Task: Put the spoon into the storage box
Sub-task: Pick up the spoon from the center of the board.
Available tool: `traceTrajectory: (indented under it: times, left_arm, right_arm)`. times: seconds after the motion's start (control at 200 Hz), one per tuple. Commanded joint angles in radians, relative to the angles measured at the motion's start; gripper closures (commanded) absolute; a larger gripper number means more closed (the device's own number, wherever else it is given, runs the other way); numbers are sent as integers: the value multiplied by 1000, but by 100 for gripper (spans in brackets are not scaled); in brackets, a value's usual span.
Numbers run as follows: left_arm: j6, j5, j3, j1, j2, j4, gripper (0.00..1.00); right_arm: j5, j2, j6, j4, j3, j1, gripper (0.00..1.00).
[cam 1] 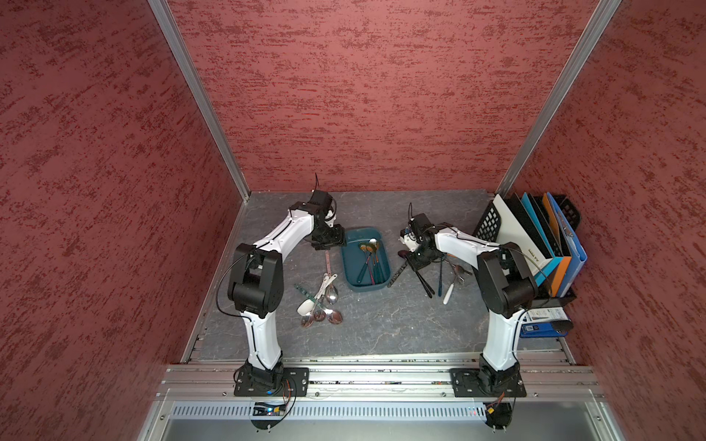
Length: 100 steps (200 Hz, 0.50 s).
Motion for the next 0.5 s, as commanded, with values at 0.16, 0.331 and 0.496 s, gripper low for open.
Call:
traceTrajectory:
  times: [0.16,0.331,0.496]
  left_arm:
    - [2,1,3,-1,-1,7,35]
    - [4,-3,7,0,-3,7,35]
    - [6,-3,6,1,-7,9,35]
  right_arm:
    - [1,-36,1,16,-8,0,100]
    - [-5,-66,3,9,-14,0,100]
    - [-5,-89,8,4,-12,0,100]
